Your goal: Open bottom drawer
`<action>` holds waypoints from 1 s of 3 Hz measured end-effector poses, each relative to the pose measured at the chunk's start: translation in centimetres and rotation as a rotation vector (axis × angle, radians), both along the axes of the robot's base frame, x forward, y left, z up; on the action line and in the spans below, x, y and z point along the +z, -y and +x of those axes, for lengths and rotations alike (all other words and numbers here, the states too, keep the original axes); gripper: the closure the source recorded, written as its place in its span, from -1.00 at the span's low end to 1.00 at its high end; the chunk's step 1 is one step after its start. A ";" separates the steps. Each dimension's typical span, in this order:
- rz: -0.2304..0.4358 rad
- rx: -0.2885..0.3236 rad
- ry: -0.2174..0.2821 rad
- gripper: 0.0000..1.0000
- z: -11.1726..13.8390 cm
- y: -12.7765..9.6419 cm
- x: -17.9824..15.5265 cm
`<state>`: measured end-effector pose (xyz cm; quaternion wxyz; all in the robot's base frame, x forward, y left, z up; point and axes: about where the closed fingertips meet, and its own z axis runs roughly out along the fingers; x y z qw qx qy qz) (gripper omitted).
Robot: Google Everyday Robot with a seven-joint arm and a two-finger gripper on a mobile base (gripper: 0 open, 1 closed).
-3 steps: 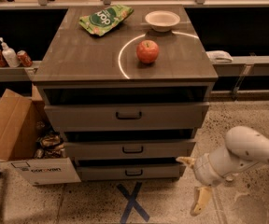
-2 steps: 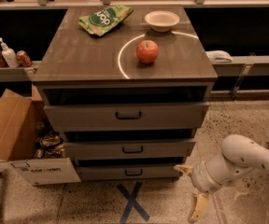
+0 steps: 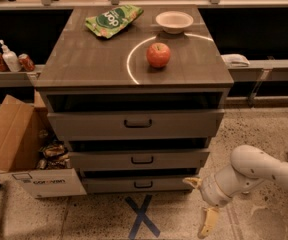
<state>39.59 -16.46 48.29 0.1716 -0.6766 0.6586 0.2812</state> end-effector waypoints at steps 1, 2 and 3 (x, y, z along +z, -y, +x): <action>-0.057 0.010 -0.003 -1.00 1.1 -0.3 -4.1; -0.117 0.016 -0.019 -1.00 2.3 -0.6 -8.9; -0.154 -0.001 -0.016 -1.00 3.6 -1.1 -13.7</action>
Offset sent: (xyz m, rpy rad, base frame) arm 0.0408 0.0087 -0.1514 -0.1998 0.0375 0.0233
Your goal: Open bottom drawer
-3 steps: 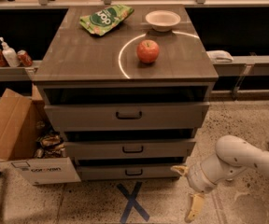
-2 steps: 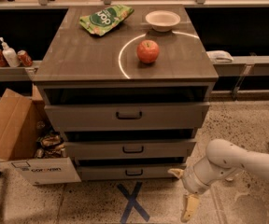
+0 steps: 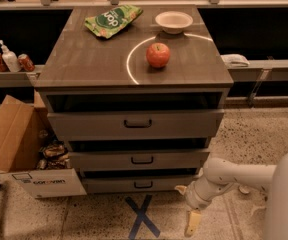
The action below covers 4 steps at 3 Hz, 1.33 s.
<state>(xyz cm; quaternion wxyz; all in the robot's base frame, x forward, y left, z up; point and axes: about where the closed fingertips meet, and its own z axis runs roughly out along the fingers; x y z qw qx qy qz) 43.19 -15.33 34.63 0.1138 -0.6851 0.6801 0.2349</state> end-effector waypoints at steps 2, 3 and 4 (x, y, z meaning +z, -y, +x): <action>-0.013 -0.050 0.022 -1.00 2.2 -0.7 -4.0; -0.068 -0.069 0.065 -1.00 3.7 -0.1 -6.1; -0.122 -0.101 0.106 -1.00 5.4 1.1 -9.3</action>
Offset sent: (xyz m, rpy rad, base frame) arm 0.0196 0.0057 -0.0335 -0.0138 -0.0194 -0.0423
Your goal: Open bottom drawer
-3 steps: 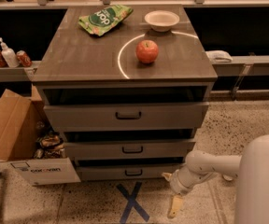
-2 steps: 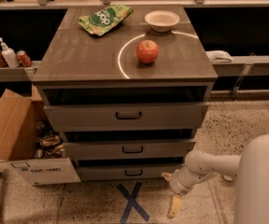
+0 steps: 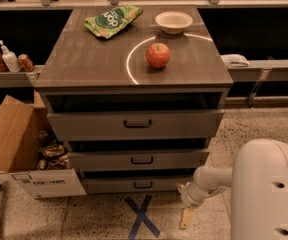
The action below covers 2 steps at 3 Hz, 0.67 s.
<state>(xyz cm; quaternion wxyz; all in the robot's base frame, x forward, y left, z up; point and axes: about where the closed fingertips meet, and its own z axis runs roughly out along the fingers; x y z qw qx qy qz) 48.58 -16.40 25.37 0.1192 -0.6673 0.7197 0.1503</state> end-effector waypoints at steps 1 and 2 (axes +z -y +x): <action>-0.053 -0.003 0.052 -1.00 1.5 0.2 -1.6; -0.062 0.006 0.114 -1.00 3.0 -0.1 -1.8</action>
Offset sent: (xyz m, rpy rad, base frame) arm 0.0537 0.0064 -0.0140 -0.0667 -0.2123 0.0196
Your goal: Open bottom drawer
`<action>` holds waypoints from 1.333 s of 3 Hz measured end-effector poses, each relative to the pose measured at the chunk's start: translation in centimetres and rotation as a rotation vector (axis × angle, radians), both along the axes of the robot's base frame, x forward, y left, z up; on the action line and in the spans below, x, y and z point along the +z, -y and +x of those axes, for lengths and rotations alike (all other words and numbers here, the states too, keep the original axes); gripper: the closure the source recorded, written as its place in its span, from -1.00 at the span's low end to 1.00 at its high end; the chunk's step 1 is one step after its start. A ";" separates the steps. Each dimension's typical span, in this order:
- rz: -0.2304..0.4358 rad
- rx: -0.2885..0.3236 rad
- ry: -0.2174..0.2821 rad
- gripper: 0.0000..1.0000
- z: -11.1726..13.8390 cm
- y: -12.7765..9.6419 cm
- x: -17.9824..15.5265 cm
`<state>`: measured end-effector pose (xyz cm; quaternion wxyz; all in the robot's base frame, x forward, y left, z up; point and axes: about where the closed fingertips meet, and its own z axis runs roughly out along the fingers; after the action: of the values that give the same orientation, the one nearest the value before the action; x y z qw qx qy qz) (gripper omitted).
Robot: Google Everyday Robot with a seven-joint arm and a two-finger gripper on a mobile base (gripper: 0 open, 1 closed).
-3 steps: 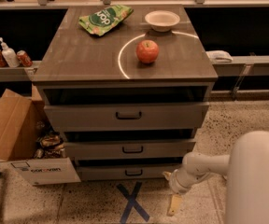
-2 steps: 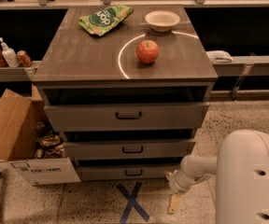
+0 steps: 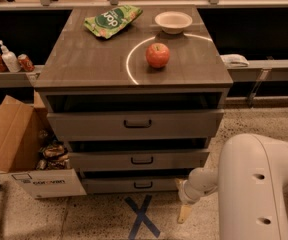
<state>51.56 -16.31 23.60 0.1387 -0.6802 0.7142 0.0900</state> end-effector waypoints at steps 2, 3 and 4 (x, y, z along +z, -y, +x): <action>0.098 0.046 0.087 -1.00 2.9 -1.4 -0.9; 0.120 0.061 0.106 -1.00 4.4 -1.8 -1.5; 0.128 0.074 0.105 -1.00 5.6 -2.4 -2.3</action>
Offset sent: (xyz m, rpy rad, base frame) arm 0.0513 0.0185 -0.0093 0.1629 -0.1415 0.0741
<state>57.17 -13.89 21.35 0.2157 -0.6995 0.6733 0.1044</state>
